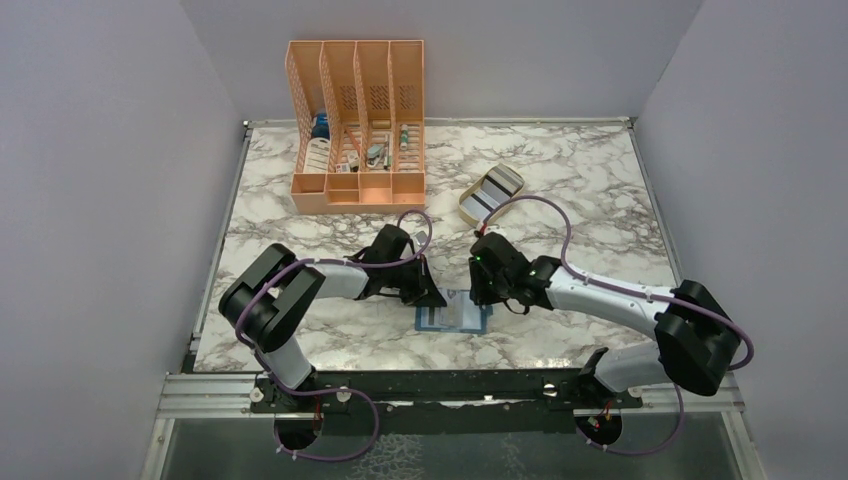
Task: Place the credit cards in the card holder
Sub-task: Insert the credit card into the card holder.
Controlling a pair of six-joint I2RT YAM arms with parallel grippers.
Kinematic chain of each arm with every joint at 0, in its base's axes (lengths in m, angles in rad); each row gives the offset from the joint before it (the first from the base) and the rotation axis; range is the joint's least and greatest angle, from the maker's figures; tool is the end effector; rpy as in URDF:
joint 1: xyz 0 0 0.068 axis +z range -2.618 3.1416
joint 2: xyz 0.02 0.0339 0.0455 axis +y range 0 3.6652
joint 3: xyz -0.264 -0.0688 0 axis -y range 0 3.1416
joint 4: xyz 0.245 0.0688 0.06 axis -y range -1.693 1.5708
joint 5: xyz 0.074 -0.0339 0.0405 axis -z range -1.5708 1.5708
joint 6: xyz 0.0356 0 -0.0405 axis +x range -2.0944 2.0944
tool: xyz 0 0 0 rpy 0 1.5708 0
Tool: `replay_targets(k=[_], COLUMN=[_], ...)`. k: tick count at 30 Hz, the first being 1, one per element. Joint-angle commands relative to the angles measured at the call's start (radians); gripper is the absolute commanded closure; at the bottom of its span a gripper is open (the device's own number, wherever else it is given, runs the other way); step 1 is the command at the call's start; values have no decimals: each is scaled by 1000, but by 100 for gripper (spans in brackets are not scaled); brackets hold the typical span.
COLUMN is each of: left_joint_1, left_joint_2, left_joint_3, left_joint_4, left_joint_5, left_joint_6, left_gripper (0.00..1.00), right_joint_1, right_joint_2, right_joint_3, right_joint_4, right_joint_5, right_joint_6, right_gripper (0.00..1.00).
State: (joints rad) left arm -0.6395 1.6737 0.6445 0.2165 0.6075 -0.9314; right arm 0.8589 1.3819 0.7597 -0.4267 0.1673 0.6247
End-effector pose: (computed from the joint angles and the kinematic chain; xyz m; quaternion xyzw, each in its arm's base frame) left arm 0.2252 -0.1928 0.1221 -0.0194 0.8932 -0.4462 0.0532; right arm 0.1736 0.1921 0.1842 -0.0911 0.9587 0.1142 0.2441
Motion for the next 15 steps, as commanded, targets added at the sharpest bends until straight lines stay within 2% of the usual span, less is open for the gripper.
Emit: replay_targets(k=[1, 7, 12, 15], left_joint_1=[-6, -6, -8, -10], left_joint_2=[-20, -7, -17, -16], left_joint_3=[-25, -37, -52, -53], left_joint_4=[9, 25, 38, 44], left_joint_5=[-104, -100, -104, -111], left_joint_6=[-1, 2, -7, -8], left_gripper=[100, 100, 100, 100], right_joint_1=[6, 6, 7, 6], right_joint_2=[-31, -43, -65, -54], right_joint_3=[-16, -41, -77, -95], right_joint_4=[-34, -49, -51, -17], right_joint_5=[-37, -21, -1, -37], right_joint_6=[28, 59, 82, 77], right_gripper=[70, 69, 59, 57])
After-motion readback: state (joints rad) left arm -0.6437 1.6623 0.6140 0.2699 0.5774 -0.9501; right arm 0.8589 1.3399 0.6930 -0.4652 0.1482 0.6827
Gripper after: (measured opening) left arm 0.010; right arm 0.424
